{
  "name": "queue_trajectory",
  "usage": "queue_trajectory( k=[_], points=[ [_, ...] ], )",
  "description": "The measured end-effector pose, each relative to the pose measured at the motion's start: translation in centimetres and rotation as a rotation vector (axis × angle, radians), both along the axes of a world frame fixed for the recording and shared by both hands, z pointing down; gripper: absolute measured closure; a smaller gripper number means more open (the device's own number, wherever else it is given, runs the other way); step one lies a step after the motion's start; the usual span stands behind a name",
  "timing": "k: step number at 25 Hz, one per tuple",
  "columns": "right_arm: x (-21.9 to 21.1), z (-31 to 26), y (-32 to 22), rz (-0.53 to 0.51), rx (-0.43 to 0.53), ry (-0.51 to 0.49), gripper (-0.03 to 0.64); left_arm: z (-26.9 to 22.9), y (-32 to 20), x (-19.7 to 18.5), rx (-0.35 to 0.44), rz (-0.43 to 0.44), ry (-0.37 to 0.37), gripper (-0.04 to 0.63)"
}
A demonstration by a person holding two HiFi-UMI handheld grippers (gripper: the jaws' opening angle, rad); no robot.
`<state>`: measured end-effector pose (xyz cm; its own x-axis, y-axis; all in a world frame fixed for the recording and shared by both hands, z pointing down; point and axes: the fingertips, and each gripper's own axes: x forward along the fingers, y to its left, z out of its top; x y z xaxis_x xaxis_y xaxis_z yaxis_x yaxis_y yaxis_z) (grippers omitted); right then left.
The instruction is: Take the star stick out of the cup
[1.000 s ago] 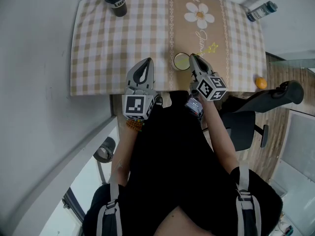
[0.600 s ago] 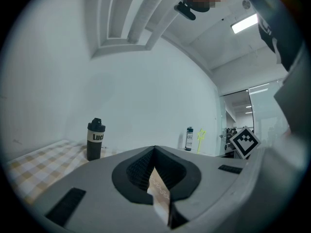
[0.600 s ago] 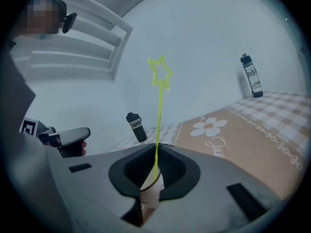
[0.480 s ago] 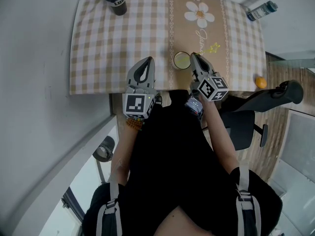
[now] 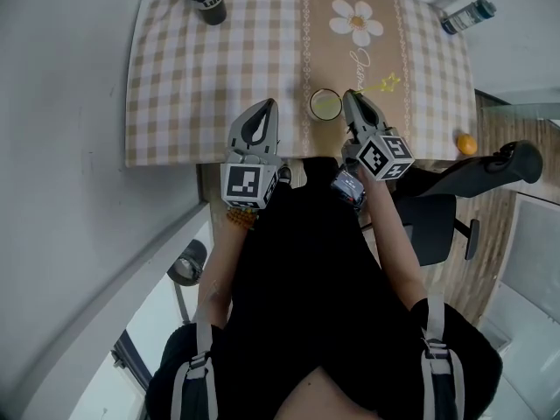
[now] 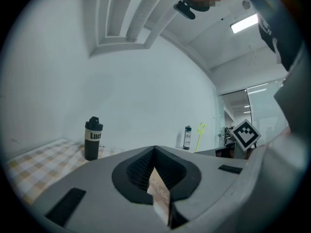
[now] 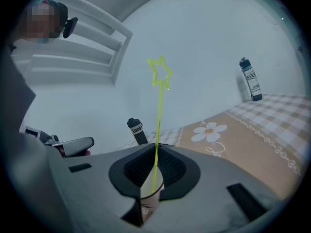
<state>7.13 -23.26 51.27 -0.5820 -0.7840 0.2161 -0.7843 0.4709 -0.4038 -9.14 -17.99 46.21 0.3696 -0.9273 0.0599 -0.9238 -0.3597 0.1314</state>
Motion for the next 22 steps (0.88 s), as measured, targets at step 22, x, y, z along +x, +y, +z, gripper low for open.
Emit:
queue_trajectory(
  k=[22],
  points=[
    [0.0,-6.5,1.5,0.001,0.188,0.060,0.600,-3.0,-1.7,4.5,0.073,0.109,-0.015,0.594]
  ],
)
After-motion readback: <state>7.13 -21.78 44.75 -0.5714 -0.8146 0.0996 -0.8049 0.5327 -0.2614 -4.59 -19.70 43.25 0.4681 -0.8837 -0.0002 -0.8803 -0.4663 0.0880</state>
